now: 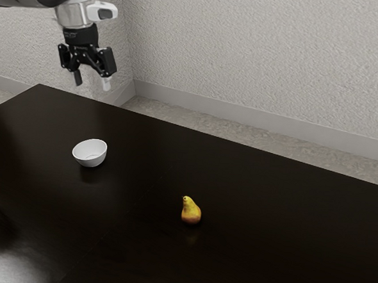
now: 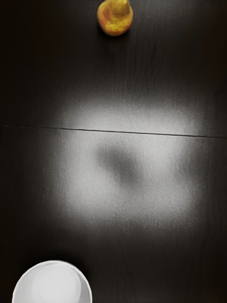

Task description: Place the pear in the bowl.

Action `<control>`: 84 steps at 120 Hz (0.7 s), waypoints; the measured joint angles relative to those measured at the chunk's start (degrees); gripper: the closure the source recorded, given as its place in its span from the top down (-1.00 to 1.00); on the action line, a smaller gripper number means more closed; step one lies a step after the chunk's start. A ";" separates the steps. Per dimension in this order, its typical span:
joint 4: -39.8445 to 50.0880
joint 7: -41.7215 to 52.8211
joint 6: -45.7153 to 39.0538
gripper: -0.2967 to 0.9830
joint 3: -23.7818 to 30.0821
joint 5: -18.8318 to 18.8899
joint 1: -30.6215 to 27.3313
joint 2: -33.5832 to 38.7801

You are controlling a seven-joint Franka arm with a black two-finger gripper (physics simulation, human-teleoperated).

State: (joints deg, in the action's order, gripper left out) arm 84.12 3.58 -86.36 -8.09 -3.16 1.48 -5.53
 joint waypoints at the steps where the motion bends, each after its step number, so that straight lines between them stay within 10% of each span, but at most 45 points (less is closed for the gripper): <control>1: 0.00 -0.01 -0.11 0.51 0.16 -0.01 -0.16 -0.04; 40: 0.97 -0.29 -2.96 0.51 1.01 -0.07 -0.23 -0.64; 84: 44.69 -0.42 -33.93 0.51 0.86 -0.07 6.35 19.27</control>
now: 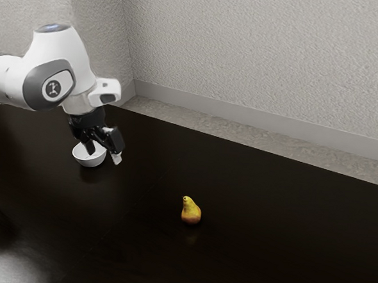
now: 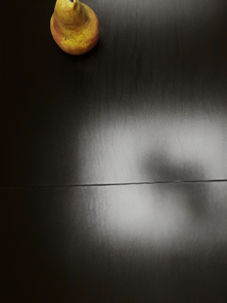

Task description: Place the pear in the bowl.

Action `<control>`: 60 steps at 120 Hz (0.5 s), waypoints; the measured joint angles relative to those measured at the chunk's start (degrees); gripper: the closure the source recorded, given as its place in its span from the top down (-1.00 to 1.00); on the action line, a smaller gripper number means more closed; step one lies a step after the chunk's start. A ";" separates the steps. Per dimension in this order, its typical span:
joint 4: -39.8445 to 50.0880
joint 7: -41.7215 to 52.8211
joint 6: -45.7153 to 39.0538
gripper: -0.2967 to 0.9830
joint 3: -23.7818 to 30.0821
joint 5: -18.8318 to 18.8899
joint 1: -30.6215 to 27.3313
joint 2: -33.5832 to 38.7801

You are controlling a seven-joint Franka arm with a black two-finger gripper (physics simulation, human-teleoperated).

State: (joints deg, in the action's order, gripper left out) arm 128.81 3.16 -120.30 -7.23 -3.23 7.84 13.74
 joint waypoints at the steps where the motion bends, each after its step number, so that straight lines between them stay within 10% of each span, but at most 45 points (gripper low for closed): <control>1: 0.58 0.01 -0.77 0.51 0.00 0.00 0.05 0.11; 60: 17.53 0.08 -30.54 0.51 0.70 -3.56 10.60 1.04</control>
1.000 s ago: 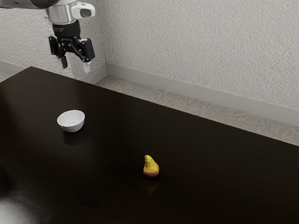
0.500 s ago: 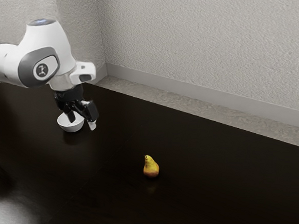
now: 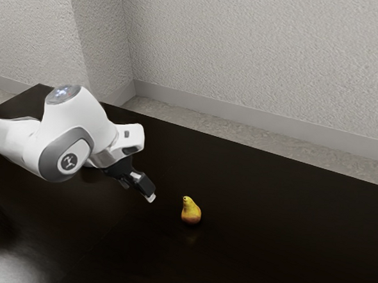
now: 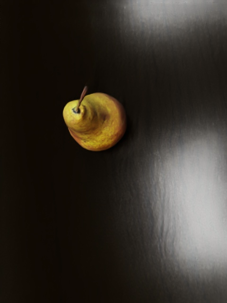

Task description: Place the pear in the bowl.

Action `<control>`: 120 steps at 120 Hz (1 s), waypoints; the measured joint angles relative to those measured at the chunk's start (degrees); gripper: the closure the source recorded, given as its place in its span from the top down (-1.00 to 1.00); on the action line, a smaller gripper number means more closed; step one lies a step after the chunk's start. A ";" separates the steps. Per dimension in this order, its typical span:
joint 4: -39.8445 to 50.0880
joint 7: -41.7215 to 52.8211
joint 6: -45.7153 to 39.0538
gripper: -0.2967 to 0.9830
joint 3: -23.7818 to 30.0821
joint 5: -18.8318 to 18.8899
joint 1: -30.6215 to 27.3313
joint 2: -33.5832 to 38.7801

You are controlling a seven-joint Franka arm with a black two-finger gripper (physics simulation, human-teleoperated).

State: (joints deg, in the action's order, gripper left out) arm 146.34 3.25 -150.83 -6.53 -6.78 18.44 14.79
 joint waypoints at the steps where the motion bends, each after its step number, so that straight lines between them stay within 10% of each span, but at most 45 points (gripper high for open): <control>1: 0.19 0.01 -0.45 0.51 0.00 -0.17 0.20 -0.08; 76: 3.17 4.32 -23.56 0.51 -0.44 -2.84 6.93 -13.60; 120: 1.85 6.53 -29.83 0.51 -0.30 -10.58 9.37 -18.49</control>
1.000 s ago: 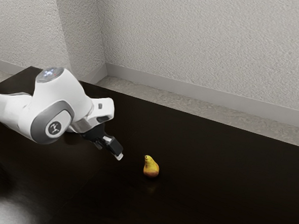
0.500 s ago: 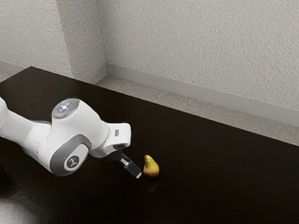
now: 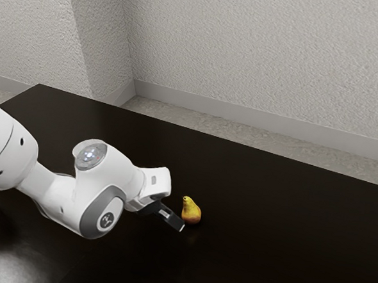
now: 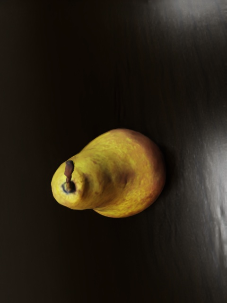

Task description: Place the pear in the bowl.

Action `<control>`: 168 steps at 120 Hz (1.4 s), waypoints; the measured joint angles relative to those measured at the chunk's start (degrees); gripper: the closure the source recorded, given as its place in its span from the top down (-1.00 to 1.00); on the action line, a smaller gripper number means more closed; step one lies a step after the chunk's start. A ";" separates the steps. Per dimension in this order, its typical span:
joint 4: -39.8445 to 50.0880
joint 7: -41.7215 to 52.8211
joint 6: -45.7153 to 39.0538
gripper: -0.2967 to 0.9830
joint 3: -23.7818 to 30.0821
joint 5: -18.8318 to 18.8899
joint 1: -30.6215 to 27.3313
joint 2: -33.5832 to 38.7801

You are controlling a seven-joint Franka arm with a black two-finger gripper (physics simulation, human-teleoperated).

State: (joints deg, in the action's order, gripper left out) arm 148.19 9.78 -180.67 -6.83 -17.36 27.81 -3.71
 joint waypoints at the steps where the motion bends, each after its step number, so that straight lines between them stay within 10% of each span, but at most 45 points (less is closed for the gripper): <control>1: -0.07 0.03 -0.05 0.51 0.00 -0.11 0.12 -0.15; 168: -11.74 3.00 -8.94 0.51 -0.54 -2.72 0.32 -16.08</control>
State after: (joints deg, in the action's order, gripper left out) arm 136.45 12.77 -189.60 -7.38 -20.08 28.13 -19.79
